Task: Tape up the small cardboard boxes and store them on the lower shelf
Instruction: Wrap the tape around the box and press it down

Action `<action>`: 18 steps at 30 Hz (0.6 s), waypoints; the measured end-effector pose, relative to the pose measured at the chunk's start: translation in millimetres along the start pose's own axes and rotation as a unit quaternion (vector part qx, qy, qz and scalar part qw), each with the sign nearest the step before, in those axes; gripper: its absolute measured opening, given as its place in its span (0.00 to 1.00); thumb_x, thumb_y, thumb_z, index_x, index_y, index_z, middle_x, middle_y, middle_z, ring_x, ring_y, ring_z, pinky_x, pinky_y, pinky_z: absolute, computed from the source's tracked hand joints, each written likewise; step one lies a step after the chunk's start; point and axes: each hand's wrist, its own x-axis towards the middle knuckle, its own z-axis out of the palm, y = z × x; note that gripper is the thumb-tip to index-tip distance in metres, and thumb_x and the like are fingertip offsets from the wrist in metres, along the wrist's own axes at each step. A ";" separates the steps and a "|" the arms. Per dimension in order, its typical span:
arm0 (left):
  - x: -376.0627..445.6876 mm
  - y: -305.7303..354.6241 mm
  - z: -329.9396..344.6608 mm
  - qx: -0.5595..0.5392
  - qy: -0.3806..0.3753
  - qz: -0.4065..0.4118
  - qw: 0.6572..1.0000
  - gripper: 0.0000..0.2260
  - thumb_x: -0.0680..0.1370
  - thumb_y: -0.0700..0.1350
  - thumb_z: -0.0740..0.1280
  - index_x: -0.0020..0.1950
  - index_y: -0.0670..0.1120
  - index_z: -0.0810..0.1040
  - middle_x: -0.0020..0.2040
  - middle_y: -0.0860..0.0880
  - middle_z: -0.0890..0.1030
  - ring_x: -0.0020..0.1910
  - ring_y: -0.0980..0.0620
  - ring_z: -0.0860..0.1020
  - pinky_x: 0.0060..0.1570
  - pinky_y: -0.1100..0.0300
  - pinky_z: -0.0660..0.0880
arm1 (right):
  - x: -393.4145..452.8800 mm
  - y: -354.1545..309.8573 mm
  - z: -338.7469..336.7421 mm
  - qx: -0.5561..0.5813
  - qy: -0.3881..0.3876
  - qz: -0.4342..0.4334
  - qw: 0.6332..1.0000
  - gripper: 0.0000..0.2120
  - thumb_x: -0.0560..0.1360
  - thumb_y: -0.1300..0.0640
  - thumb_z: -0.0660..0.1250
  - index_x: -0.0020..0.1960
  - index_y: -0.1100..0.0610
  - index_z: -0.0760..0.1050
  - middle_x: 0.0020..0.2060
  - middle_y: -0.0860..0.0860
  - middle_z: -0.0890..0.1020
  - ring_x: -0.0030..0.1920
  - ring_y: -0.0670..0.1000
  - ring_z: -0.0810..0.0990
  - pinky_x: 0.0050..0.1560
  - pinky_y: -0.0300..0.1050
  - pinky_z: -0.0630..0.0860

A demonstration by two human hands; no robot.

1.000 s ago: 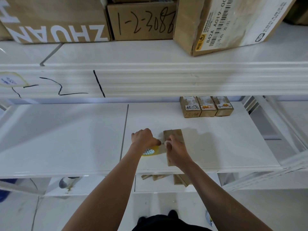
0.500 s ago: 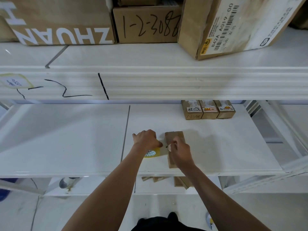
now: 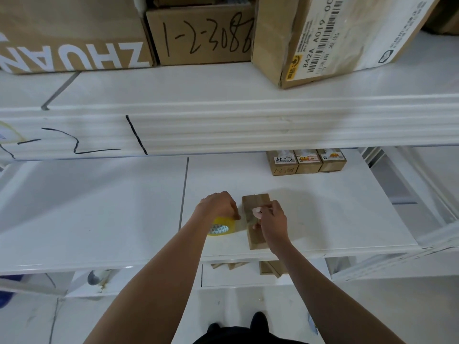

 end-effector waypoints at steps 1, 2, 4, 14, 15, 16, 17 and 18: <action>0.3 0.9 0.4 -0.005 0.002 -0.008 1.000 0.18 0.70 0.60 0.76 0.57 0.56 0.84 0.51 0.51 0.82 0.49 0.46 0.80 0.47 0.55 0.75 | -0.1 -0.1 0.4 -0.001 0.000 -0.002 1.000 0.06 0.83 0.60 0.57 0.54 0.55 0.72 0.47 0.52 0.80 0.34 0.51 0.81 0.28 0.35 0.75; 0.3 1.9 1.3 -0.008 0.004 -0.015 1.000 0.19 0.69 0.60 0.77 0.58 0.55 0.84 0.51 0.50 0.83 0.48 0.46 0.80 0.46 0.55 0.75 | -0.3 -0.4 0.4 -0.003 0.001 -0.004 1.000 0.06 0.82 0.60 0.57 0.53 0.54 0.72 0.46 0.51 0.80 0.34 0.50 0.81 0.28 0.34 0.74; 0.2 3.1 3.1 -0.016 0.007 -0.028 0.999 0.21 0.69 0.59 0.77 0.59 0.53 0.84 0.52 0.49 0.84 0.47 0.46 0.81 0.44 0.55 0.76 | -0.5 -0.9 0.2 -0.007 0.007 -0.002 1.000 0.07 0.82 0.60 0.57 0.51 0.51 0.71 0.46 0.50 0.80 0.34 0.50 0.81 0.27 0.32 0.73; -4.1 1.4 8.6 -0.072 0.011 -0.086 0.994 0.24 0.69 0.60 0.77 0.61 0.50 0.82 0.56 0.46 0.83 0.53 0.44 0.80 0.58 0.47 0.79 | -0.3 -2.9 2.9 -0.026 -0.014 -0.001 1.000 0.04 0.81 0.60 0.57 0.51 0.51 0.68 0.47 0.50 0.78 0.37 0.51 0.82 0.26 0.33 0.73; -5.0 1.9 9.2 -0.072 0.012 -0.092 0.993 0.24 0.69 0.60 0.77 0.61 0.49 0.82 0.55 0.46 0.83 0.52 0.44 0.80 0.58 0.48 0.79 | -0.4 -3.2 3.7 -0.033 -0.013 -0.003 0.999 0.05 0.81 0.60 0.57 0.50 0.51 0.68 0.47 0.50 0.78 0.37 0.51 0.82 0.25 0.32 0.72; -5.9 2.8 9.8 -0.071 0.013 -0.099 0.992 0.25 0.69 0.60 0.77 0.60 0.48 0.81 0.55 0.46 0.83 0.52 0.44 0.81 0.57 0.48 0.79 | -0.4 -2.9 4.8 -0.039 -0.012 -0.005 0.999 0.05 0.81 0.60 0.57 0.49 0.51 0.67 0.46 0.50 0.78 0.37 0.50 0.82 0.24 0.31 0.71; -6.9 3.5 10.4 -0.072 0.014 -0.106 0.992 0.25 0.69 0.61 0.77 0.60 0.47 0.80 0.54 0.45 0.82 0.51 0.44 0.81 0.57 0.48 0.80 | -0.4 -2.4 6.0 -0.042 -0.010 -0.008 0.999 0.05 0.81 0.60 0.57 0.49 0.51 0.67 0.46 0.50 0.78 0.37 0.50 0.82 0.24 0.30 0.71; -7.6 4.4 11.0 -0.073 0.016 -0.113 0.991 0.25 0.69 0.61 0.77 0.59 0.47 0.79 0.54 0.45 0.82 0.50 0.44 0.81 0.56 0.49 0.80 | -0.2 -1.7 7.0 -0.043 -0.009 -0.009 0.999 0.04 0.81 0.60 0.57 0.50 0.52 0.67 0.47 0.51 0.78 0.38 0.51 0.82 0.23 0.29 0.70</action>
